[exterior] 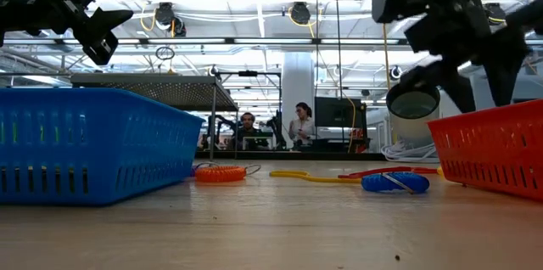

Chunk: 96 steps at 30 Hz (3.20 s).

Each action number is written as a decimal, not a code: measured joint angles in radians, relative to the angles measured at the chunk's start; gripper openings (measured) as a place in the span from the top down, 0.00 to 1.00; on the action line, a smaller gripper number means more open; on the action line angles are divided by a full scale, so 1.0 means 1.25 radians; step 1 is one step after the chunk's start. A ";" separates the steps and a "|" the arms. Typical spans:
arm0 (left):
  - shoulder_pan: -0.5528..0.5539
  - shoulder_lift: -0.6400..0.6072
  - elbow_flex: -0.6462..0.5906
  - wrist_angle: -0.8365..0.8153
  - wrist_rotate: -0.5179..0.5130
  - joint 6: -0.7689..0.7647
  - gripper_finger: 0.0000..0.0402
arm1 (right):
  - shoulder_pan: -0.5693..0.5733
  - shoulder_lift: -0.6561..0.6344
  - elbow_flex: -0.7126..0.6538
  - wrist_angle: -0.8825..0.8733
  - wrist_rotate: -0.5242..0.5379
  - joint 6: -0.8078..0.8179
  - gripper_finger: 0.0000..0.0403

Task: Pick & Place Office Desk Supplies
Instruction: Put the crayon into the blue bin

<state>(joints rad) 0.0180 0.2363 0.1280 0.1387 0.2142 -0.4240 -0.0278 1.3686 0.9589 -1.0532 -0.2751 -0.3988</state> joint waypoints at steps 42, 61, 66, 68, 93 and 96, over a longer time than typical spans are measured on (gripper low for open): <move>0.000 0.000 0.000 0.000 0.000 0.000 0.54 | -0.084 0.022 -0.188 0.205 -0.074 -0.080 0.65; 0.000 0.000 0.000 0.000 0.000 0.000 0.54 | -0.104 0.022 -0.179 0.223 -0.069 -0.028 0.65; 0.000 0.000 0.000 0.000 0.000 0.000 0.54 | -0.105 0.023 -0.178 0.230 -0.070 -0.028 0.65; 0.000 0.000 0.000 0.000 0.000 0.000 0.54 | -0.105 0.035 -0.178 0.230 -0.073 -0.028 0.65; 0.000 0.000 0.000 0.000 0.000 0.000 0.54 | -0.102 0.074 -0.177 0.264 -0.182 -0.029 0.99; 0.000 0.000 0.000 0.000 0.000 0.000 0.54 | -0.102 0.074 -0.177 0.261 -0.182 -0.032 0.98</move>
<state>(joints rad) 0.0179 0.2367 0.1284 0.1387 0.2142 -0.4237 -0.1555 1.4616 0.7372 -0.7265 -0.5030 -0.4382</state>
